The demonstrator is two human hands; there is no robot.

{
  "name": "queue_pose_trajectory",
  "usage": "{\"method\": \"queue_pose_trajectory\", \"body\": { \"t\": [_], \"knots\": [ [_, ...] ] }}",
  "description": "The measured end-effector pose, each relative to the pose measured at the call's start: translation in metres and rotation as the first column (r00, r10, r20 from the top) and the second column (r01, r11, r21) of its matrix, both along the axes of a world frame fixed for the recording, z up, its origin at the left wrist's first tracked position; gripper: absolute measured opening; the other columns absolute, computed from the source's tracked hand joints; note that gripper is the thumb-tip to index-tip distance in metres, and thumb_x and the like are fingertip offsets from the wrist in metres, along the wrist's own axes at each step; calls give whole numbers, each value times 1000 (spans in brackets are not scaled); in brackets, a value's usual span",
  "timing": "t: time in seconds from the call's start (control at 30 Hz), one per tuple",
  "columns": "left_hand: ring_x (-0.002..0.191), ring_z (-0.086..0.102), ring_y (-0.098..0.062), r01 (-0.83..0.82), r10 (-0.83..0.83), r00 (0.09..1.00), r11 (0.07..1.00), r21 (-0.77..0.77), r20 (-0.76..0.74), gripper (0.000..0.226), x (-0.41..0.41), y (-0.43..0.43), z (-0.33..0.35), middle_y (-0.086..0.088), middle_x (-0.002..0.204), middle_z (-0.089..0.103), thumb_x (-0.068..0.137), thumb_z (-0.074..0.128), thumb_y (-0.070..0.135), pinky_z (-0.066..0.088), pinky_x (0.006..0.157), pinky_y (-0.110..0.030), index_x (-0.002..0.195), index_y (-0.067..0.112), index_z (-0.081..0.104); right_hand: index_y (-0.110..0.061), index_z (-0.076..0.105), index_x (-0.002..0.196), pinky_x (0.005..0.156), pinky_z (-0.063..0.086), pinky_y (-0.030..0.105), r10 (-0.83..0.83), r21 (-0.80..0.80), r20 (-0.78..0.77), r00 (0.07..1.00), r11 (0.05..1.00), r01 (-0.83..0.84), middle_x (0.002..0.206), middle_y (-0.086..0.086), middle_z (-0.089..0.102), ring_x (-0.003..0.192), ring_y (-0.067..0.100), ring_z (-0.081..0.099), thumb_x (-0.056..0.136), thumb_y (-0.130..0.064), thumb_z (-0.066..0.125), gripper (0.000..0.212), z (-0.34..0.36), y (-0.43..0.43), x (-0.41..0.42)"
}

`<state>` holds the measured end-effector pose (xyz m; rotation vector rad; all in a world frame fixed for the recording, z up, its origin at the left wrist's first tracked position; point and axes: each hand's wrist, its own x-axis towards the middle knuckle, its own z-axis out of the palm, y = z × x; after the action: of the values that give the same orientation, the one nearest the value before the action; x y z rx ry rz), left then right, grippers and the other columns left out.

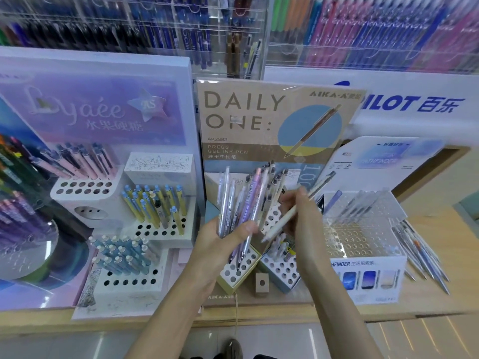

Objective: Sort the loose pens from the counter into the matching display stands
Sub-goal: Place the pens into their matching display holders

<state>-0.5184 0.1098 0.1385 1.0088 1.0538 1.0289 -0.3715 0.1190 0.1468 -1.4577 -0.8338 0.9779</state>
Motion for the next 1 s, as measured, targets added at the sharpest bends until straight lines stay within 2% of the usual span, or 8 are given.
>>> {"method": "queue_pose_trajectory", "body": {
  "t": [0.13, 0.27, 0.43, 0.63, 0.73, 0.83, 0.93, 1.0],
  "knots": [
    [77, 70, -6, -64, 64, 998, 998, -11, 8, 26, -4, 3, -2, 6, 81, 75, 65, 72, 42, 49, 63, -11, 80, 21, 76, -5, 55, 86, 61, 51, 36, -6, 52, 236, 972, 999, -6, 67, 7, 62, 65, 20, 63, 89, -63, 40, 60, -6, -1, 27],
    [84, 68, 2, -75, 75, 997, 997, 26, -18, 8, -8, 5, -2, 15, 86, 74, 72, 69, 38, 47, 67, -7, 70, 35, 76, -9, 63, 86, 49, 44, 21, 57, 57, 227, 972, 996, -72, 56, -3, 62, 49, 8, 57, 96, -34, 56, 28, -15, 8, 42],
    [90, 67, -2, -110, 111, 992, 994, 22, -53, 20, -10, 4, -8, 13, 91, 74, 68, 70, 45, 48, 84, -31, 72, 27, 76, -8, 61, 87, 65, 58, 41, 212, -69, 207, 955, 977, -202, 58, -1, 65, 59, 18, 64, 96, -11, 55, 12, -25, 23, 38],
    [87, 65, 6, -162, 162, 987, 987, -8, -17, 10, -11, 4, -11, 18, 88, 73, 70, 69, 38, 44, 77, -17, 70, 31, 77, -5, 54, 101, 68, 59, 34, 259, -57, 277, 925, 966, -254, 88, 7, 66, 72, 16, 69, 98, -4, 47, 8, -30, 23, 38],
    [85, 65, 7, -168, 168, 986, 986, -3, -4, 9, -9, 4, -10, 18, 86, 73, 70, 69, 36, 45, 66, -4, 68, 31, 76, -2, 56, 91, 64, 57, 28, 300, -95, 433, 850, 953, -288, 76, 1, 67, 66, 9, 66, 95, -12, 58, 11, -33, 25, 39],
    [87, 65, 7, -161, 161, 987, 987, 2, 5, 10, -9, 4, -9, 18, 87, 73, 70, 69, 36, 44, 67, -3, 68, 30, 76, -4, 57, 85, 57, 47, 16, 373, -161, 622, 688, 922, -353, 75, 2, 63, 65, 3, 61, 91, -16, 63, 15, -35, 29, 37],
    [88, 65, 7, -163, 163, 987, 987, 4, -2, 11, -10, 5, -11, 18, 88, 73, 72, 68, 35, 41, 73, -10, 67, 30, 76, -4, 55, 82, 63, 47, 31, 371, -191, 674, 639, 923, -334, 76, 8, 62, 71, 20, 60, 89, -19, 66, 19, -39, 32, 37],
    [87, 65, 7, -168, 168, 986, 986, 15, -2, 14, -10, 6, -11, 18, 87, 73, 72, 68, 35, 44, 71, -9, 66, 26, 75, -6, 55, 81, 62, 45, 27, 356, -191, 693, 627, 929, -317, 75, 7, 61, 70, 20, 58, 88, -21, 67, 21, -39, 33, 38]
  ]
}}
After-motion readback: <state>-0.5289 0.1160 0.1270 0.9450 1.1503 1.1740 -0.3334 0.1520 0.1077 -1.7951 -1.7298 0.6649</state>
